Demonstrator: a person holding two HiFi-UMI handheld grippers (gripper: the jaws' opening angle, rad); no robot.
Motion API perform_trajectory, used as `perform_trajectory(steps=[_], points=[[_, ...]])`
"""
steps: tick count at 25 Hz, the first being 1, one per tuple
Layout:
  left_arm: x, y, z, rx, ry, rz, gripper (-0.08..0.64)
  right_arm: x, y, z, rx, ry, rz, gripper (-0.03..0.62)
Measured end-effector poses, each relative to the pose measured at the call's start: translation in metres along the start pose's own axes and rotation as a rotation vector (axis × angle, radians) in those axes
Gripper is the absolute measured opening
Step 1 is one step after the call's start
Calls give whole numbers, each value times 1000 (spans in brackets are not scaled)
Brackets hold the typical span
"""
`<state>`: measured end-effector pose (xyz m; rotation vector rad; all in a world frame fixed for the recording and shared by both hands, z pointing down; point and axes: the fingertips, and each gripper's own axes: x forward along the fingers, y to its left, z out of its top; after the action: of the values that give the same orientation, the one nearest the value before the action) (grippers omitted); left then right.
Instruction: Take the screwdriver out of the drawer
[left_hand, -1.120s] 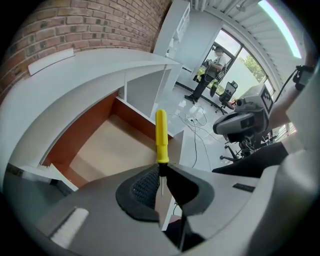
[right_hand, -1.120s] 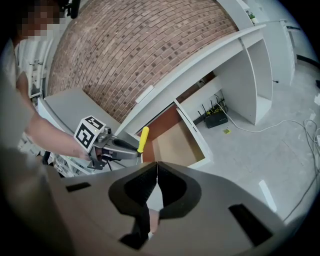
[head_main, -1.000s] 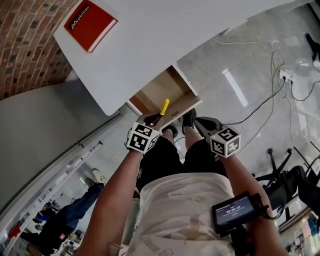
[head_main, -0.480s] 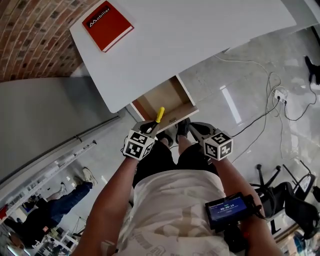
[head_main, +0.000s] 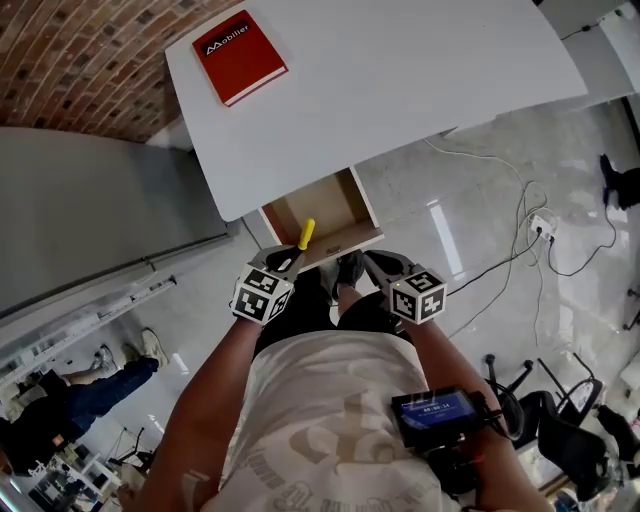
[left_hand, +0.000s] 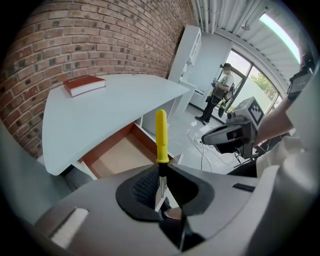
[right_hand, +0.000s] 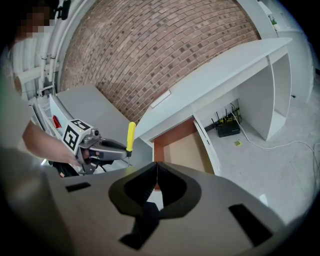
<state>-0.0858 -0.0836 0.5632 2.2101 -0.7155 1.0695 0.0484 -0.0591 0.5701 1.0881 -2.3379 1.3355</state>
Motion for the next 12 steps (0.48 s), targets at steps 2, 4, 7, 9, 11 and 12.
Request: perform_trajectory(steps=[2, 4, 7, 9, 11, 12], points=[[-4, -3, 4, -6, -19, 1, 43, -1, 3, 4, -13, 5, 3, 6], [-10, -4, 5, -11, -34, 4, 43, 0, 8, 8, -24, 8, 8, 6], [-19, -7, 6, -16, -58, 6, 43, -1, 15, 11, -38, 11, 10, 6], [-25, -8, 7, -25, -78, 3, 43, -1, 18, 16, -53, 12, 7, 6], [-34, -1, 11, -36, -103, 10, 43, 4, 24, 28, -75, 3, 14, 6], [-39, 3, 13, -44, -117, 17, 43, 8, 28, 34, -85, -1, 18, 6]])
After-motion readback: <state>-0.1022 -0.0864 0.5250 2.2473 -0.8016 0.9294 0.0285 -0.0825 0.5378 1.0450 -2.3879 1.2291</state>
